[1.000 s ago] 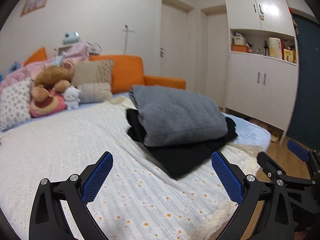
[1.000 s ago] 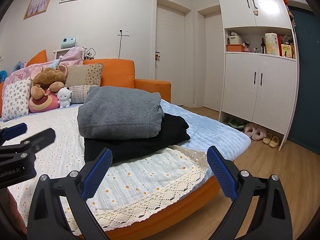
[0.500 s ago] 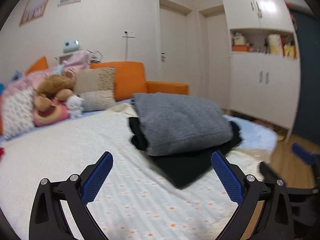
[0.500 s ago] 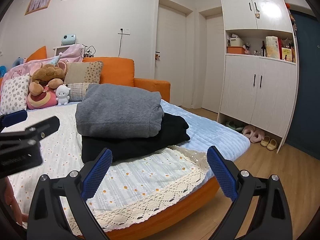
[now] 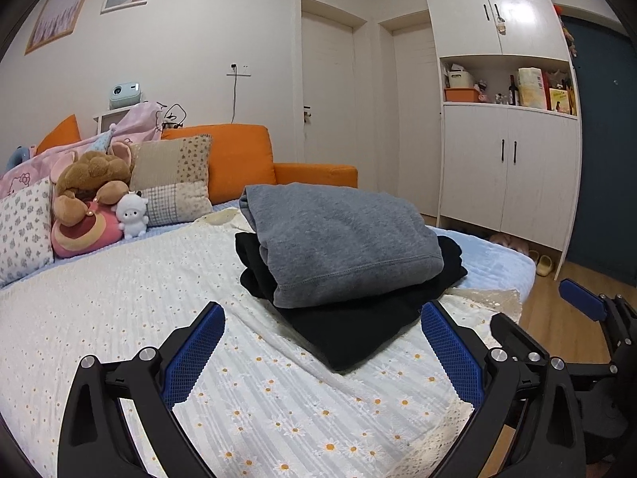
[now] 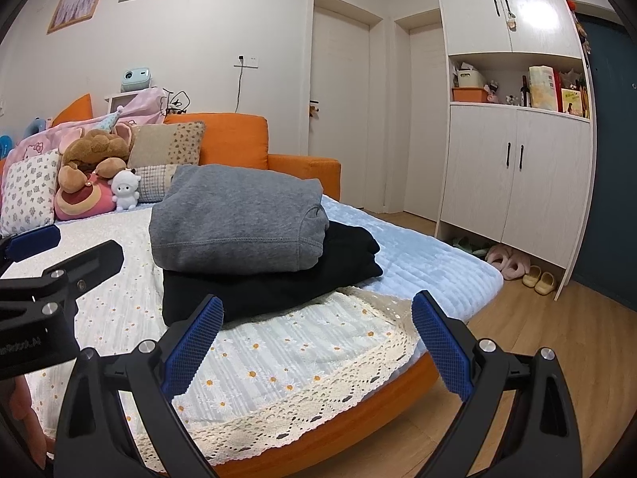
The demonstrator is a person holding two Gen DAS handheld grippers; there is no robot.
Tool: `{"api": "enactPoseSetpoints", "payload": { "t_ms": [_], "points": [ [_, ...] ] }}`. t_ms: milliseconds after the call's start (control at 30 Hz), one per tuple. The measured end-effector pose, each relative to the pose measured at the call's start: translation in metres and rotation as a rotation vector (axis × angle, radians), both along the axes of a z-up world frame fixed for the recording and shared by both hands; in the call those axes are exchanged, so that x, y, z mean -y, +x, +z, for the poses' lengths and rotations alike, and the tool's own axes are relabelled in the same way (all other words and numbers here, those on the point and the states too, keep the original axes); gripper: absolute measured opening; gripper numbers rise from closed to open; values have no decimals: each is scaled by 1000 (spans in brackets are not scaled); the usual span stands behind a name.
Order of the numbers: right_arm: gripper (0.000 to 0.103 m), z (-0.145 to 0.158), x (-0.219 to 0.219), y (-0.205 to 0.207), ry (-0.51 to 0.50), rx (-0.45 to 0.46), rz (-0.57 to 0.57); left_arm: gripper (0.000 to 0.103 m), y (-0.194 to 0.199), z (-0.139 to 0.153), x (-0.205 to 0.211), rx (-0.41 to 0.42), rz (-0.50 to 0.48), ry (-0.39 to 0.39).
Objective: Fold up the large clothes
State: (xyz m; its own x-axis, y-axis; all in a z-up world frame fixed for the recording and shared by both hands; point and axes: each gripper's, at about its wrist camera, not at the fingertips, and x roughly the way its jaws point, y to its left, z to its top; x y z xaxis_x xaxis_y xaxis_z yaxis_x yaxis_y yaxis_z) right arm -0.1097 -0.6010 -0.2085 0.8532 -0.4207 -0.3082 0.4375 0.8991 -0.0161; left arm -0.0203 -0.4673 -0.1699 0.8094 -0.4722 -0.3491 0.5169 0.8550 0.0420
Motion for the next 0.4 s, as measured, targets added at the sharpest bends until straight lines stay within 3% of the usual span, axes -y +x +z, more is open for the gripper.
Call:
{"api": "enactPoseSetpoints", "payload": {
  "t_ms": [400],
  "points": [
    [95, 0, -2, 0, -13, -6, 0, 100, 9, 0, -2, -45, -16, -5]
  ]
}}
